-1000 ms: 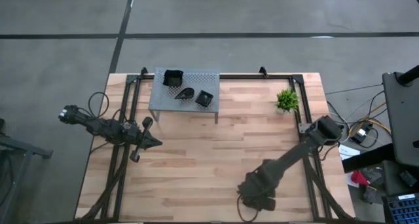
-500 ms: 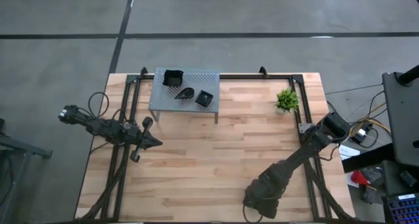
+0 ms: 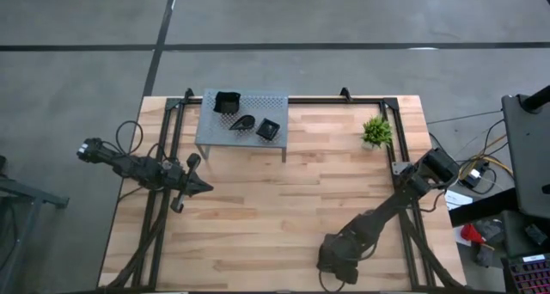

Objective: Pick & Place Mini shaped plates
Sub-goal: Stack the black distorted square plate on top of the black distorted square plate on the shelf

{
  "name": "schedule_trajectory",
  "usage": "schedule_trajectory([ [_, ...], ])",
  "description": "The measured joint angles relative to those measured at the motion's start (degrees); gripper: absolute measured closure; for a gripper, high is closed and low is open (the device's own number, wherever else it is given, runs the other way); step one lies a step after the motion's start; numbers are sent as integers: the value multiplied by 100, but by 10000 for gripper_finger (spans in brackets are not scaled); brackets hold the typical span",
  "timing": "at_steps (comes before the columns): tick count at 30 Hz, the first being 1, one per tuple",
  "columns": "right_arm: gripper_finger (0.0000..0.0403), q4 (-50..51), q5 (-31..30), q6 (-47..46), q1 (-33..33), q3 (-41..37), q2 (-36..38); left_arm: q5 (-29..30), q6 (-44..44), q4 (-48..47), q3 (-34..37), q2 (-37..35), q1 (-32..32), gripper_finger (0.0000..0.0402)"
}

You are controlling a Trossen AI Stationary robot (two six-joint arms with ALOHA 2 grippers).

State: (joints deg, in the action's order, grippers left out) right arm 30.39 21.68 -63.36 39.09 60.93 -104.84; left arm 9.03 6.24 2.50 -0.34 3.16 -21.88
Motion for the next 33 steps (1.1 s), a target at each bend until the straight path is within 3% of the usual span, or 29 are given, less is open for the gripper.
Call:
schedule_trajectory([
  [13, 394, -1022, -690, 707, -515, 131, -33, 0, 0, 0, 0, 0, 0, 401],
  [33, 394, -1665, -670, 2134, -1381, 404, -416, 0, 0, 0, 0, -2, -1, 401],
])
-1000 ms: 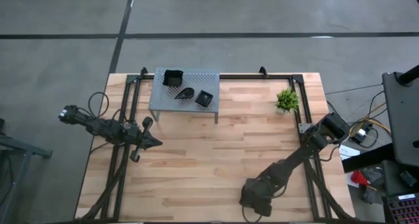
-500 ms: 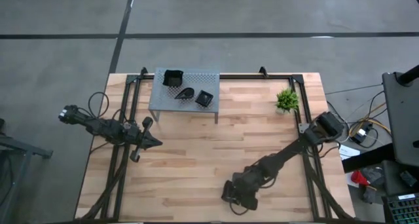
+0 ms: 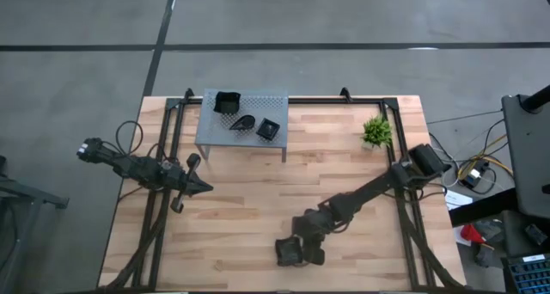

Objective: Pick & Place Mini shaped plates
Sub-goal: Stack the black distorted square plate on top of the black distorted square plate on the shelf

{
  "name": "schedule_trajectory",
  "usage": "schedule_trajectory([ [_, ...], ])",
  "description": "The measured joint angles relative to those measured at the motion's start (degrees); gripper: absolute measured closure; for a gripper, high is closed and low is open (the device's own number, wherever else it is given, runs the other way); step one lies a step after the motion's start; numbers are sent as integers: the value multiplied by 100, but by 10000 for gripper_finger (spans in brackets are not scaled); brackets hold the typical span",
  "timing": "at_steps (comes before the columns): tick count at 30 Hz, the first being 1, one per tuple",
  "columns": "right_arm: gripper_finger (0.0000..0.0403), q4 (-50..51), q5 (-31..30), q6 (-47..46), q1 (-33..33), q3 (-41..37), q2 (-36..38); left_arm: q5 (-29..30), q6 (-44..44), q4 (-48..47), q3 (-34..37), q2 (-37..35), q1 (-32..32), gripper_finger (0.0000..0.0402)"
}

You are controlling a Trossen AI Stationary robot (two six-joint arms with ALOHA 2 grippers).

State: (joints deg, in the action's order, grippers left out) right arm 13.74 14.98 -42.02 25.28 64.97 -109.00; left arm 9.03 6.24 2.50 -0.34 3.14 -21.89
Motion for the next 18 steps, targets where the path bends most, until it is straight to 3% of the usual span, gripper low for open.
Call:
schedule_trajectory([
  [11, 394, -839, 167, 33, -214, 37, -64, 0, 0, 0, 0, 0, 2, 401],
  [18, 394, -82, 604, -28, -31, 53, 7, -2, 0, 0, 0, 1, 0, 401],
])
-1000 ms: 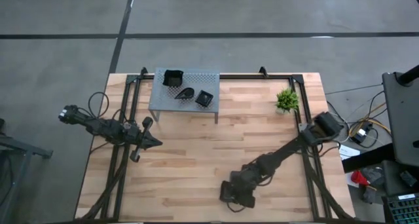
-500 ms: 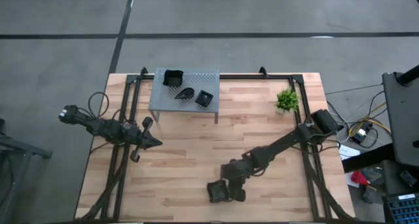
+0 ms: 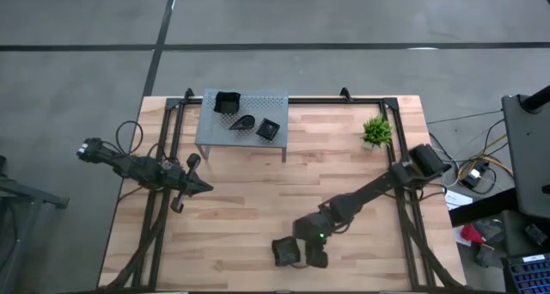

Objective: Pick & Place Mini shaped plates
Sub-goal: Stack the black distorted square plate on top of the black distorted square plate on the shelf

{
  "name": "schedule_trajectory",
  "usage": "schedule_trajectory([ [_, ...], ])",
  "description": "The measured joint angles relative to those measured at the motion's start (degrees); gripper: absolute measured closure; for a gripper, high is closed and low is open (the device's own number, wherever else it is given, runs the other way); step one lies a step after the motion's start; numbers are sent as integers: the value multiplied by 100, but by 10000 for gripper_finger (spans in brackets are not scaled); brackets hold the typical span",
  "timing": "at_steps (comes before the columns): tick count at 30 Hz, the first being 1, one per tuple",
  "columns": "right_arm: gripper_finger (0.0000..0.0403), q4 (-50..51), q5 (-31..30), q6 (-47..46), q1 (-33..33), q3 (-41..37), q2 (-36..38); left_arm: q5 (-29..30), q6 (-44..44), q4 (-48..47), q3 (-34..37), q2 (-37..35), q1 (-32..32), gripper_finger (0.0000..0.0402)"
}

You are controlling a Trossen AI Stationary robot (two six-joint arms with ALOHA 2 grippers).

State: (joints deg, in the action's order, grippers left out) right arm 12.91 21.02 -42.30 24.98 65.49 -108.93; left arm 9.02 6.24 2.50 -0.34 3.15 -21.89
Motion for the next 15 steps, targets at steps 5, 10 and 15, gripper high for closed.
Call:
schedule_trajectory([
  [5, 394, 10, 82, -178, 157, 6, -51, 2, 0, 0, 0, 1, 0, 401],
  [10, 394, -560, 354, -279, 179, -4, -386, 2, 0, 0, 0, 1, 0, 401],
  [15, 394, -891, 473, 53, 74, 63, -636, 0, 0, 0, 0, 3, 0, 401],
])
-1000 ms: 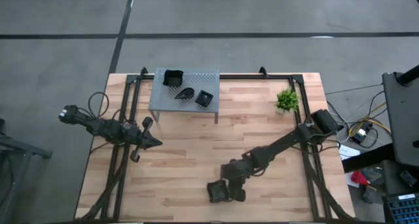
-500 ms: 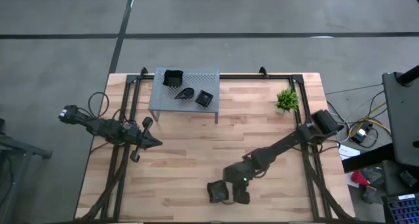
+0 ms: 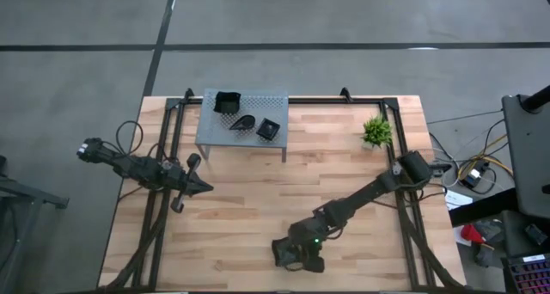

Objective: Pick & Place Mini shaped plates
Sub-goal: Stack the black distorted square plate on top of the black distorted square plate on the shelf

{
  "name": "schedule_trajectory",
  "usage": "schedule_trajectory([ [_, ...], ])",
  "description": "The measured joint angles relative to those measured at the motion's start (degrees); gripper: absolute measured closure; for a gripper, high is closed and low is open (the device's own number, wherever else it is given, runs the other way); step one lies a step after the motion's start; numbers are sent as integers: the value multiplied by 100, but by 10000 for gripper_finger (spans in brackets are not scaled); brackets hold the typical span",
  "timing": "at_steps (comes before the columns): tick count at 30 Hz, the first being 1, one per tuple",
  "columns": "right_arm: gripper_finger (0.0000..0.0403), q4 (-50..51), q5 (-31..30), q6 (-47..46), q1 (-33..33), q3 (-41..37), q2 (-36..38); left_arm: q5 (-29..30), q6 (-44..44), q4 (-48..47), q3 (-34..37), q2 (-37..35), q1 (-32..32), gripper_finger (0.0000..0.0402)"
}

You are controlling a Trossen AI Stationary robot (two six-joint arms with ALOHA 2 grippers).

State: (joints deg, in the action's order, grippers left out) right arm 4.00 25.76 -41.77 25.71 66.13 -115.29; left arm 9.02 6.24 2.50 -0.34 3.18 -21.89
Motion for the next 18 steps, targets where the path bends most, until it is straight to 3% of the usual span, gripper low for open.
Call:
schedule_trajectory([
  [18, 394, -452, -37, 498, -704, 287, 3, 2, 0, 0, 0, 4, 2, 401],
])
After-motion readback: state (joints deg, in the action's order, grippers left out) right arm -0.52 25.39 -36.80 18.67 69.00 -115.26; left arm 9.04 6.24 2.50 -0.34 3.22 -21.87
